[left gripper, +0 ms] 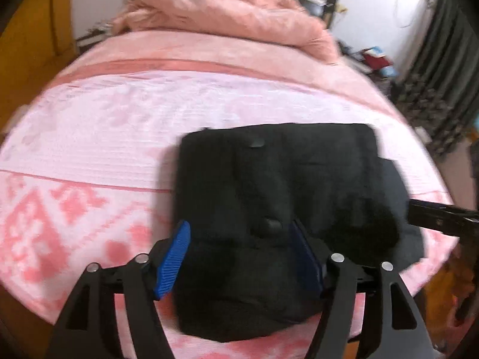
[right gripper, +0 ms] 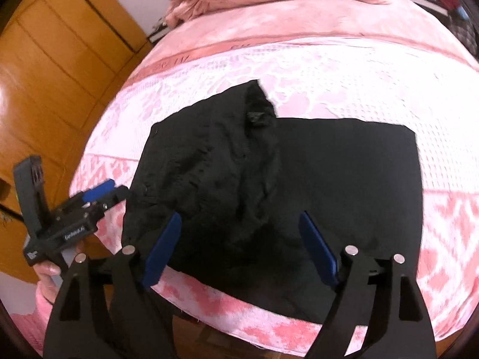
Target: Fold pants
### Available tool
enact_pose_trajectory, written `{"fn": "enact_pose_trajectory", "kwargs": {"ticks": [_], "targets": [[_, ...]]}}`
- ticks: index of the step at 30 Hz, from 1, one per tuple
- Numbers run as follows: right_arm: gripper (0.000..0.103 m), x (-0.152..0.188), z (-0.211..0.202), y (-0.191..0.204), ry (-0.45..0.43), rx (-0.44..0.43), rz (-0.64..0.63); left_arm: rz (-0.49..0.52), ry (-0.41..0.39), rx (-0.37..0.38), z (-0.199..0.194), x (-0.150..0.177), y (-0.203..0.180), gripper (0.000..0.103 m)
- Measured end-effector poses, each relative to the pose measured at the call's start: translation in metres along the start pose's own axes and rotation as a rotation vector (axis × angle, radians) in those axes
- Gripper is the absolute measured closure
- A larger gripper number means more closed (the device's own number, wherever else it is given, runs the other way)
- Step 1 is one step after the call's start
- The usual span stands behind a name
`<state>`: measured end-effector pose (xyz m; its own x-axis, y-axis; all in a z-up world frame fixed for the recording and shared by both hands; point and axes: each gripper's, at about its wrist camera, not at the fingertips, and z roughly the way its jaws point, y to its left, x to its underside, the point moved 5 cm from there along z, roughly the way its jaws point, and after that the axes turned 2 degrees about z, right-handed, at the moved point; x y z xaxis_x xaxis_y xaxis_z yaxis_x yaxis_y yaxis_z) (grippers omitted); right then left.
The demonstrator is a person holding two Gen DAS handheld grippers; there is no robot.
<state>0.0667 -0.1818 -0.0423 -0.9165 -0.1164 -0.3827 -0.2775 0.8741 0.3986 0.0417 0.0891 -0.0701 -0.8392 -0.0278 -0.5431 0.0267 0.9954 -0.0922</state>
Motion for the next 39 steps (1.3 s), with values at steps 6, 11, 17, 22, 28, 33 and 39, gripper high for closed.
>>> {"fn": "enact_pose_trajectory", "kwargs": {"ticks": [6, 11, 17, 22, 28, 33, 39], "targets": [[0.022, 0.001, 0.036, 0.008, 0.086, 0.043, 0.004, -0.090, 0.100, -0.065, 0.030, 0.005, 0.029, 0.034], [0.025, 0.011, 0.058, 0.008, 0.140, 0.129, -0.026, -0.101, 0.104, -0.062, 0.042, 0.003, 0.032, 0.032], [0.041, 0.006, 0.065, 0.012, 0.156, 0.119, -0.004, -0.040, 0.084, -0.099, 0.047, 0.007, 0.024, 0.031], [0.071, 0.003, 0.065, 0.032, 0.111, 0.156, -0.088, -0.108, 0.107, -0.040, 0.044, 0.009, 0.030, 0.033], [0.081, -0.003, 0.020, 0.038, 0.012, 0.068, -0.085, -0.155, 0.052, -0.013, 0.016, 0.002, 0.036, 0.033], [0.081, 0.000, -0.014, 0.024, -0.027, 0.079, -0.069, -0.119, 0.035, 0.012, 0.006, -0.005, 0.020, 0.033], [0.081, 0.004, -0.048, -0.019, -0.065, 0.165, -0.001, -0.046, 0.045, 0.050, 0.016, -0.007, -0.020, 0.032]]}}
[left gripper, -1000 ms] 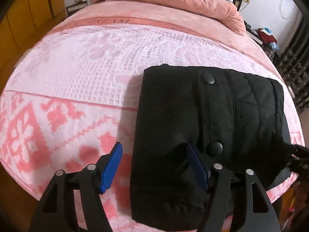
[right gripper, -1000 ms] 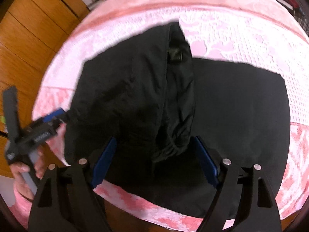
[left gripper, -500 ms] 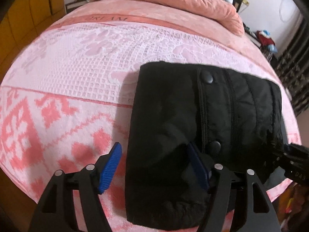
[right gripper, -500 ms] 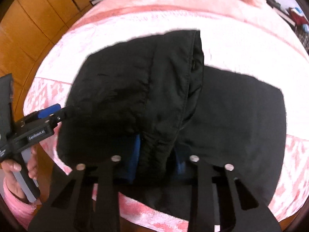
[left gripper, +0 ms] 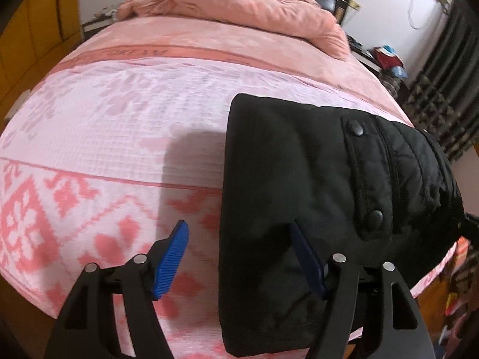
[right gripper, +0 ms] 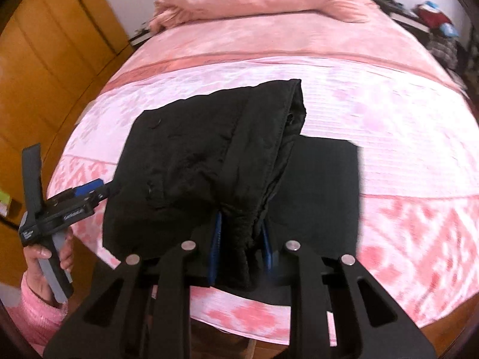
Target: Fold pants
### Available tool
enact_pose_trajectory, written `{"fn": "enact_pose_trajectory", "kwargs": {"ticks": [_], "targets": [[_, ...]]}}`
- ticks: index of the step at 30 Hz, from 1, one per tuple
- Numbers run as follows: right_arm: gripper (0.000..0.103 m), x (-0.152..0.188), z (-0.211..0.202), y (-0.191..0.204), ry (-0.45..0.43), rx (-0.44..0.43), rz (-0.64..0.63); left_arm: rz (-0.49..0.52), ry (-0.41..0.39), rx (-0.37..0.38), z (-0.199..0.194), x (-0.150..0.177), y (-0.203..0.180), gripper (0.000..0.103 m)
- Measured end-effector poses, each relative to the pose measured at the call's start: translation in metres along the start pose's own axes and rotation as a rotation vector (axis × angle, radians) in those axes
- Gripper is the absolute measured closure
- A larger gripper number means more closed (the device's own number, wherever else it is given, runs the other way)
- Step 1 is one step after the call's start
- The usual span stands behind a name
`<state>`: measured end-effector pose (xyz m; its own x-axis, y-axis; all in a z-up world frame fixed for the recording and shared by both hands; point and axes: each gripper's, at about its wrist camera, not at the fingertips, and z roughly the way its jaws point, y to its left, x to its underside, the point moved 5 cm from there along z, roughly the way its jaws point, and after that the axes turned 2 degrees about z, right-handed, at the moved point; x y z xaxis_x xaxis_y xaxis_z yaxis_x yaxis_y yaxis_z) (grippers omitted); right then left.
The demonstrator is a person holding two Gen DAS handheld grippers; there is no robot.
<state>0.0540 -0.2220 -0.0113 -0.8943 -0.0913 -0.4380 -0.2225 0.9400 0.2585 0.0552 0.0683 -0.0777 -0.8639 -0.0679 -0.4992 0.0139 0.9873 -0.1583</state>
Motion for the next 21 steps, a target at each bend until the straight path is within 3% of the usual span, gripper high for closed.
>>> {"fn": "enact_pose_trajectory", "kwargs": {"ticks": [8, 12, 16, 21], "targets": [[0.080, 0.021, 0.020, -0.064, 0.065, 0.064, 0.099, 0.084, 0.016, -0.013, 0.019, 0.000, -0.040, 0.032], [0.076, 0.030, 0.035, -0.073, 0.084, 0.090, 0.110, 0.104, 0.021, -0.034, 0.028, 0.003, -0.047, 0.032], [0.057, 0.027, 0.036, -0.071, 0.092, 0.149, 0.055, 0.094, 0.029, -0.028, 0.030, 0.004, -0.044, 0.031], [0.048, -0.004, 0.009, -0.075, -0.001, 0.110, 0.072, 0.095, 0.008, -0.040, 0.021, 0.000, -0.043, 0.031]]}}
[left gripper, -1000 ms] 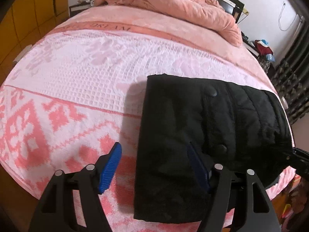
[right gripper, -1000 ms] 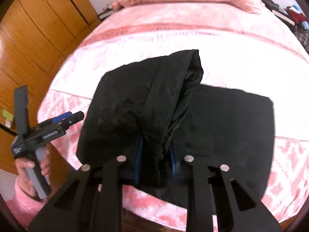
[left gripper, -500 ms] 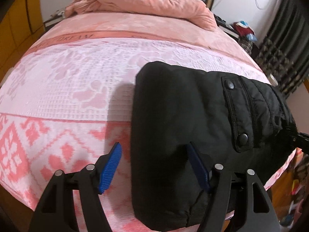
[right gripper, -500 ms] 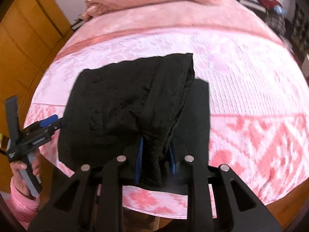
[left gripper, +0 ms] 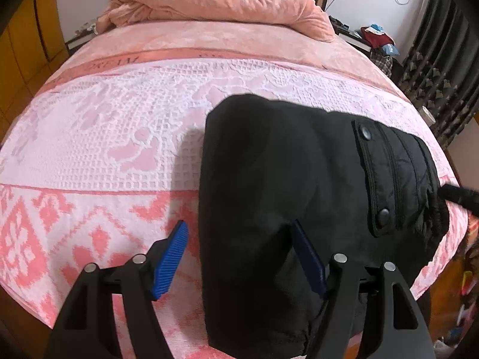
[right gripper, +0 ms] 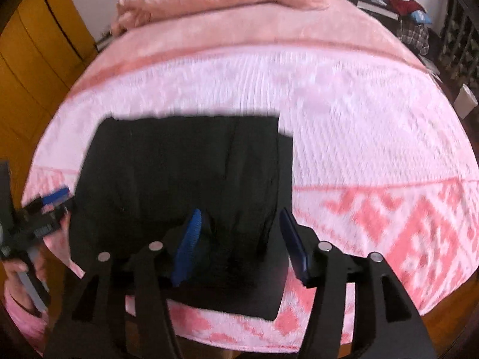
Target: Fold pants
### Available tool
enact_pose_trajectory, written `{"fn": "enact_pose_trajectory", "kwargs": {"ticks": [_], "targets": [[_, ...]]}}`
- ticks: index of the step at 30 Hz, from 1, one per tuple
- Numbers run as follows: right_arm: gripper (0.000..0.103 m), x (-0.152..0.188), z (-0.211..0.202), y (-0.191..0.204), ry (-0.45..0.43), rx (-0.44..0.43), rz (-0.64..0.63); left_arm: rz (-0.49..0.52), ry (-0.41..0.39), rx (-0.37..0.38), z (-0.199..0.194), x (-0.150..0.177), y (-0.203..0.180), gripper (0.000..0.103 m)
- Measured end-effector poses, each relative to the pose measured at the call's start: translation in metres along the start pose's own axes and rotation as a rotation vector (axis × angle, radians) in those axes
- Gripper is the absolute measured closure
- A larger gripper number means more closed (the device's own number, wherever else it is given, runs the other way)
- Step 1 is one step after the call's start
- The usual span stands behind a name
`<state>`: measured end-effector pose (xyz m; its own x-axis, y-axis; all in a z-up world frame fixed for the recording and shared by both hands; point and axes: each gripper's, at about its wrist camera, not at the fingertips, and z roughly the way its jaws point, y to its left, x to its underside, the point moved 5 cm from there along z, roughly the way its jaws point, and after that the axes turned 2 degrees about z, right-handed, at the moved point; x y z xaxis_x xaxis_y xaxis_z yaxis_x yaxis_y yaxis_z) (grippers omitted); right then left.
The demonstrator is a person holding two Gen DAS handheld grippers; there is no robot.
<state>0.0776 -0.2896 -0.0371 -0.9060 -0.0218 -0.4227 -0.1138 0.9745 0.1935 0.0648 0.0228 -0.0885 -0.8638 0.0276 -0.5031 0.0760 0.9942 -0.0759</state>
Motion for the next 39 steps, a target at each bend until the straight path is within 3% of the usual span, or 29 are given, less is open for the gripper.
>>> {"fn": "enact_pose_trajectory", "kwargs": {"ticks": [3, 7, 9, 11, 15, 19, 25, 27, 28, 33, 39], "targets": [[0.048, -0.023, 0.010, -0.004, 0.008, -0.066, 0.014, 0.001, -0.011, 0.001, -0.003, -0.004, -0.002, 0.031], [0.048, -0.046, 0.037, -0.013, 0.038, -0.074, 0.047, 0.002, -0.003, -0.007, -0.001, -0.005, 0.000, 0.031], [0.058, -0.051, 0.046, -0.014, 0.056, -0.098, 0.060, 0.003, 0.006, -0.011, 0.002, -0.002, 0.001, 0.031], [0.090, -0.055, 0.052, -0.013, 0.072, -0.145, 0.077, 0.003, 0.012, -0.016, 0.005, -0.001, 0.002, 0.027], [0.098, -0.059, 0.048, -0.012, 0.051, -0.162, 0.080, 0.003, 0.010, -0.015, 0.008, -0.001, 0.001, 0.026], [0.098, -0.064, 0.036, -0.018, 0.010, -0.134, 0.098, 0.008, 0.009, -0.006, 0.008, -0.002, -0.004, 0.026], [0.093, -0.051, 0.062, -0.027, 0.074, -0.123, 0.120, 0.018, 0.015, -0.011, 0.012, -0.001, -0.009, 0.025], [0.076, -0.050, 0.059, -0.030, 0.058, -0.124, 0.136, 0.019, 0.017, -0.014, 0.012, 0.000, -0.008, 0.025], [0.059, -0.048, 0.052, -0.032, 0.043, -0.126, 0.141, 0.019, 0.018, -0.015, 0.012, 0.000, -0.008, 0.025], [0.059, -0.017, 0.025, -0.029, 0.030, -0.092, 0.070, 0.027, 0.026, -0.019, 0.008, 0.002, -0.006, 0.025], [0.057, 0.030, 0.006, -0.030, 0.071, -0.131, 0.093, 0.025, 0.054, 0.004, 0.004, 0.012, -0.010, 0.025]]}}
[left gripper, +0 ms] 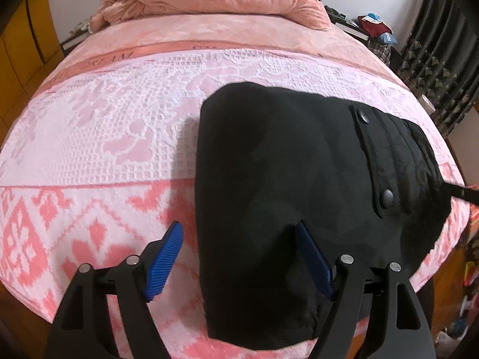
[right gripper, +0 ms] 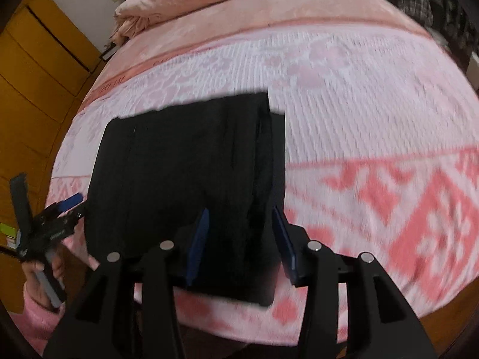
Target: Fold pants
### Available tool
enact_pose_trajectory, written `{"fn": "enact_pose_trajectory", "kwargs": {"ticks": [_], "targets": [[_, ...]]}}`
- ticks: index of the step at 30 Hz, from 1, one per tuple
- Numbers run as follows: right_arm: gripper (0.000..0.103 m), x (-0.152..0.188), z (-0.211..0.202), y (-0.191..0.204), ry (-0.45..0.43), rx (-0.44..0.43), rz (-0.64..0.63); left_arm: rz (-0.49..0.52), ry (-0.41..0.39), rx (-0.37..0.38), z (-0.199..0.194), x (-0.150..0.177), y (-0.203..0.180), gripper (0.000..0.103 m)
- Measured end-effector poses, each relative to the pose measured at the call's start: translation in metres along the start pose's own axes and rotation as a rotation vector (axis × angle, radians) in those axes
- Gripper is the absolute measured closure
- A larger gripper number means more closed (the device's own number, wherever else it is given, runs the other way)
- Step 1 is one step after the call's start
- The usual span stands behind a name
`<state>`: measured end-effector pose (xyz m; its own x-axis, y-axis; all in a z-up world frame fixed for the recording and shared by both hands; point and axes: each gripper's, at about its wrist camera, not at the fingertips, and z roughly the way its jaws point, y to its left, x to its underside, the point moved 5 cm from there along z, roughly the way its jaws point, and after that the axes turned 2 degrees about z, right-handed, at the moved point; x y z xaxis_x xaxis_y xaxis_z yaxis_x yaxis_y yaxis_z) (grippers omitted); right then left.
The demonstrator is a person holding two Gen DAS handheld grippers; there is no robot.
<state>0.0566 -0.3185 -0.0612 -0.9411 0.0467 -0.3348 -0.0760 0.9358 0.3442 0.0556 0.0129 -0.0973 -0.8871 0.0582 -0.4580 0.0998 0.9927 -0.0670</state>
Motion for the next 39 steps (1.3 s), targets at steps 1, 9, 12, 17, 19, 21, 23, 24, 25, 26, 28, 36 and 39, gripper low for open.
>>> {"fn": "enact_pose_trajectory", "kwargs": {"ticks": [1, 9, 12, 17, 19, 21, 23, 24, 25, 26, 28, 36, 39], "targets": [[0.057, 0.008, 0.002, 0.000, 0.018, -0.011, 0.005, 0.001, 0.004, 0.004, -0.001, 0.003, -0.002, 0.025], [0.080, 0.022, 0.004, 0.004, 0.008, -0.039, 0.026, 0.021, 0.018, -0.001, -0.002, 0.013, -0.015, 0.021], [0.090, 0.020, -0.008, 0.007, -0.022, -0.032, 0.006, 0.022, 0.019, -0.003, -0.002, 0.014, -0.017, 0.021], [0.092, 0.019, -0.018, 0.007, -0.039, -0.017, -0.014, 0.028, 0.023, 0.005, -0.003, 0.014, -0.022, 0.021], [0.092, 0.021, -0.016, 0.005, -0.032, 0.007, -0.018, 0.038, 0.021, 0.004, -0.005, 0.015, -0.024, 0.021], [0.092, 0.024, -0.013, 0.002, -0.025, 0.028, -0.023, 0.044, 0.016, 0.003, -0.006, 0.015, -0.023, 0.021], [0.092, 0.028, -0.002, -0.001, -0.004, 0.051, -0.017, 0.042, 0.020, 0.001, -0.002, 0.015, -0.020, 0.020], [0.091, 0.030, 0.004, -0.004, 0.005, 0.056, -0.008, 0.037, 0.026, 0.004, 0.000, 0.016, -0.019, 0.020], [0.091, 0.031, 0.009, -0.006, 0.012, 0.057, 0.001, 0.021, 0.032, 0.012, 0.003, 0.017, -0.016, 0.018], [0.091, 0.031, 0.010, -0.007, 0.013, 0.057, 0.005, 0.010, 0.034, 0.018, 0.003, 0.017, -0.015, 0.018], [0.088, 0.030, 0.007, -0.006, 0.002, 0.050, 0.006, -0.002, 0.035, 0.024, 0.002, 0.018, -0.013, 0.019], [0.069, 0.042, -0.012, -0.002, -0.011, -0.027, 0.036, 0.004, 0.032, 0.033, -0.008, 0.023, -0.011, 0.019], [0.059, 0.046, -0.011, 0.006, -0.005, -0.048, 0.035, 0.005, 0.041, 0.045, -0.010, 0.029, -0.012, 0.019]]}}
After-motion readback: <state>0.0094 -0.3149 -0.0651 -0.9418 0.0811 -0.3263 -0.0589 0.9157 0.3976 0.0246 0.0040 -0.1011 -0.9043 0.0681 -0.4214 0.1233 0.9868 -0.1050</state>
